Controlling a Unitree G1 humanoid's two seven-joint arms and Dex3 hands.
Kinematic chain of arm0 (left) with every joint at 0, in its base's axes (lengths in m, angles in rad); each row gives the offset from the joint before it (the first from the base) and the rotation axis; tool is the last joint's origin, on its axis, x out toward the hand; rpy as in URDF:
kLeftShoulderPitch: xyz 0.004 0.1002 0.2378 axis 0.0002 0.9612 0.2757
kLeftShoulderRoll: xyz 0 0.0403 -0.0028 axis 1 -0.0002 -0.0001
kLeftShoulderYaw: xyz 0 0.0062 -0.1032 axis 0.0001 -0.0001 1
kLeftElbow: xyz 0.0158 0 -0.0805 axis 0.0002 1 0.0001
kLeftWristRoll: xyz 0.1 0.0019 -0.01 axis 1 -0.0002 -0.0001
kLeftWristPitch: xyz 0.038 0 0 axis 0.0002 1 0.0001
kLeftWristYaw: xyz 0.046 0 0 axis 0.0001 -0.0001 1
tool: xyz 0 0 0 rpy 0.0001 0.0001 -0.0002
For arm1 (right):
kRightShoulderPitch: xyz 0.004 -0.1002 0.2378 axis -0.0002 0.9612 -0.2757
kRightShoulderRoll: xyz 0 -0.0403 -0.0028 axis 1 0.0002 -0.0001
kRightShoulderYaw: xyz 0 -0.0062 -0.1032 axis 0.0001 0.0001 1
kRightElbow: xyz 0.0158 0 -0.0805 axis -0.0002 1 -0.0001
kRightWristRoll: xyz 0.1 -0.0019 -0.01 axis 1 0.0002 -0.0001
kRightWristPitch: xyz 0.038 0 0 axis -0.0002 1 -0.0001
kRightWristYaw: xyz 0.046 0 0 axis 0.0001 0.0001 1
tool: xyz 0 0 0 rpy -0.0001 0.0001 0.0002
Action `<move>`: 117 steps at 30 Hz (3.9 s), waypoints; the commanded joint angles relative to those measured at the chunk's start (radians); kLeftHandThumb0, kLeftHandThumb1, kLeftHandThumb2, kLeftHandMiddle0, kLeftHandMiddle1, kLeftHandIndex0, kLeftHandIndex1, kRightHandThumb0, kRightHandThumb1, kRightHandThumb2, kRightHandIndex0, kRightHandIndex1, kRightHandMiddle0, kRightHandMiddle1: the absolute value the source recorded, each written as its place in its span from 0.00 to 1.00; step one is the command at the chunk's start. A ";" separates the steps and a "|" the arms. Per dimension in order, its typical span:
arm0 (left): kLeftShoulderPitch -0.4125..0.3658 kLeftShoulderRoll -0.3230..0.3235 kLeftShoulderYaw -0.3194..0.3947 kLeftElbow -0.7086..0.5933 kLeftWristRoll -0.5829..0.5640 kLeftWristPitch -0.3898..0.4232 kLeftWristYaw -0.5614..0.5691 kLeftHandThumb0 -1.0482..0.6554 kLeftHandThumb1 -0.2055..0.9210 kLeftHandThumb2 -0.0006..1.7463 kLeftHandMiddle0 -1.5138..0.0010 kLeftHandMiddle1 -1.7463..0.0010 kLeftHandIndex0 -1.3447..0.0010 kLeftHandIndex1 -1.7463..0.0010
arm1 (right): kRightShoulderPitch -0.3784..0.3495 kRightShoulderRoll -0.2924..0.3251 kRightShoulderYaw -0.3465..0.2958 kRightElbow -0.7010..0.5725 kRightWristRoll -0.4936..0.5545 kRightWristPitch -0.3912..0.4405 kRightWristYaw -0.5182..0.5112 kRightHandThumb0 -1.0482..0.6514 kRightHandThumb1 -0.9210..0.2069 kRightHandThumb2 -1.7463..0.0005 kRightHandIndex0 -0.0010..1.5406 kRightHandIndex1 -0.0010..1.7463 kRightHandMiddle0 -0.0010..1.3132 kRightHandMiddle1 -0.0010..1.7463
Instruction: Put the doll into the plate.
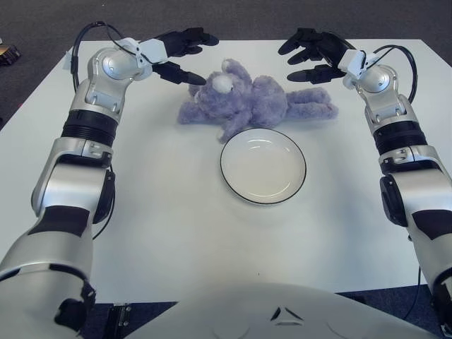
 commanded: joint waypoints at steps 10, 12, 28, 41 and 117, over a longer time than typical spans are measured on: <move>-0.012 -0.029 -0.044 0.041 0.053 -0.056 0.032 0.05 1.00 0.05 0.97 1.00 0.98 0.91 | -0.039 -0.001 0.032 0.055 -0.017 0.007 0.031 0.12 0.00 0.87 0.15 0.00 0.01 0.09; -0.014 -0.036 -0.050 0.057 0.063 -0.066 0.046 0.05 1.00 0.05 0.97 1.00 0.98 0.92 | -0.042 0.002 0.035 0.063 -0.018 0.004 0.030 0.12 0.00 0.86 0.15 0.00 0.01 0.09; -0.054 -0.085 -0.088 0.217 0.125 -0.111 0.119 0.05 1.00 0.03 0.97 1.00 0.98 0.94 | -0.080 0.039 0.080 0.145 -0.025 0.085 0.119 0.10 0.00 0.85 0.01 0.00 0.00 0.04; -0.034 -0.120 -0.121 0.229 0.165 -0.060 0.144 0.08 0.97 0.00 0.93 1.00 0.96 0.96 | -0.080 0.072 0.106 0.220 -0.054 0.056 0.081 0.09 0.00 0.88 0.00 0.00 0.00 0.02; -0.082 -0.183 -0.180 0.418 0.210 -0.140 0.239 0.23 0.92 0.00 0.89 0.31 0.85 0.44 | -0.215 0.126 0.218 0.475 -0.154 0.189 0.372 0.17 0.00 0.91 0.30 0.02 0.31 0.06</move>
